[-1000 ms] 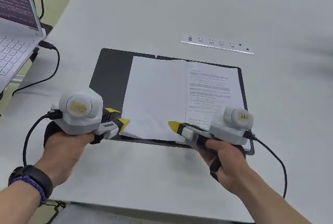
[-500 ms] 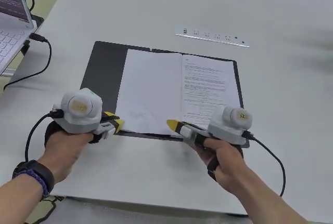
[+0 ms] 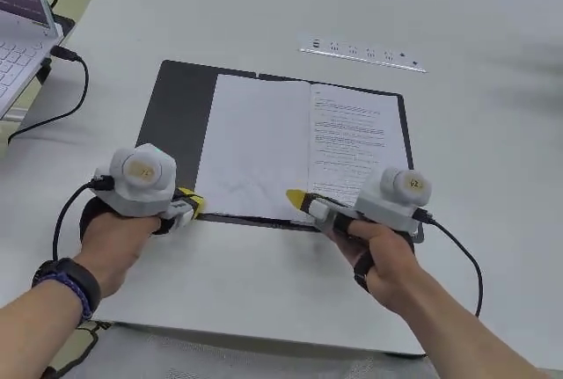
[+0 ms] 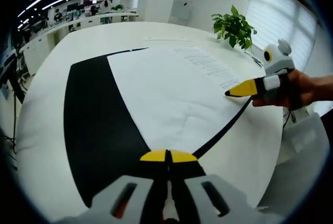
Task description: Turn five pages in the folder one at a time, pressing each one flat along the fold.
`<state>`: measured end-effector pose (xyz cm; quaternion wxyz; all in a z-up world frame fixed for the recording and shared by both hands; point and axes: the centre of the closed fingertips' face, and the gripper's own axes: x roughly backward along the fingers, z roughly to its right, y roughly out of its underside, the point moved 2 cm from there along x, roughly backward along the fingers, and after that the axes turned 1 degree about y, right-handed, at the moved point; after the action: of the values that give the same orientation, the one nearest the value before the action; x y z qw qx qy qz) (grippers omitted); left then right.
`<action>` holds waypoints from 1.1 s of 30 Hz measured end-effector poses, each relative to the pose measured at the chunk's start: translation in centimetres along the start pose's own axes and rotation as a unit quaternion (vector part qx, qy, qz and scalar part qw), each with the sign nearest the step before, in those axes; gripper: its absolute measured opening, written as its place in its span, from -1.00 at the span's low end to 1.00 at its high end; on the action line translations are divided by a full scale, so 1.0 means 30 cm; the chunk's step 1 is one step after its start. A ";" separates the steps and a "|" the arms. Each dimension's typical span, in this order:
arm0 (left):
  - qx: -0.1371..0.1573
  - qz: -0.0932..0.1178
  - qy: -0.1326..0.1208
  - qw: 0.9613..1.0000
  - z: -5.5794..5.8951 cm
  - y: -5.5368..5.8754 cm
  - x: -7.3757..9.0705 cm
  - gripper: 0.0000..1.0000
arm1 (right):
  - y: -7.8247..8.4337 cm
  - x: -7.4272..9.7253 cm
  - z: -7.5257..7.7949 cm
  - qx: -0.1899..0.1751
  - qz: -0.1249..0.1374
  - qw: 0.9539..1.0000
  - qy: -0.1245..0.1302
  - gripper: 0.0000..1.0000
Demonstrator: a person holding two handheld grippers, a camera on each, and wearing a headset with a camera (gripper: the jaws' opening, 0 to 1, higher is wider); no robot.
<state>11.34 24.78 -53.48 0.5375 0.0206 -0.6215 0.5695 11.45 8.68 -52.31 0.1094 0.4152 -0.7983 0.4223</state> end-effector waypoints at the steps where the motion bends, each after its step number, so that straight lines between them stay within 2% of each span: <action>1: -0.005 0.000 -0.002 1.000 0.002 0.001 0.000 -1.00 | -0.004 -0.004 0.000 0.001 0.000 1.000 -0.001 -0.64; 4: -0.008 0.001 -0.004 1.000 0.001 0.002 0.001 -1.00 | -0.018 -0.012 -0.001 0.003 0.001 1.000 -0.002 -0.65; 7: 0.012 0.011 -0.006 1.000 -0.005 0.004 0.001 -1.00 | -0.030 -0.023 0.001 0.006 0.003 1.000 -0.003 -0.68; 10: 0.016 0.016 -0.006 1.000 -0.005 0.005 0.000 -1.00 | -0.041 -0.039 0.008 0.008 0.001 1.000 -0.003 -0.70; 13: 0.010 0.014 -0.009 1.000 -0.003 0.004 -0.001 -1.00 | -0.062 -0.053 0.016 0.009 0.006 1.000 -0.002 -0.72; 21: 0.015 0.013 -0.007 1.000 -0.008 0.005 -0.005 -1.00 | -0.133 -0.104 0.043 0.006 0.019 1.000 -0.002 -0.79; 30: 0.026 0.012 -0.002 1.000 -0.013 0.005 -0.009 -1.00 | -0.205 -0.131 0.096 -0.005 0.041 0.999 0.006 -0.92; 33: 0.026 0.012 -0.003 1.000 -0.014 0.005 -0.010 -1.00 | -0.208 -0.139 0.123 -0.010 0.040 0.999 0.012 -0.93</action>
<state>11.64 24.98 -53.89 0.5279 0.0286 -0.6085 0.5918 19.44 6.36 -53.14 0.1056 0.3766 -0.8171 0.4234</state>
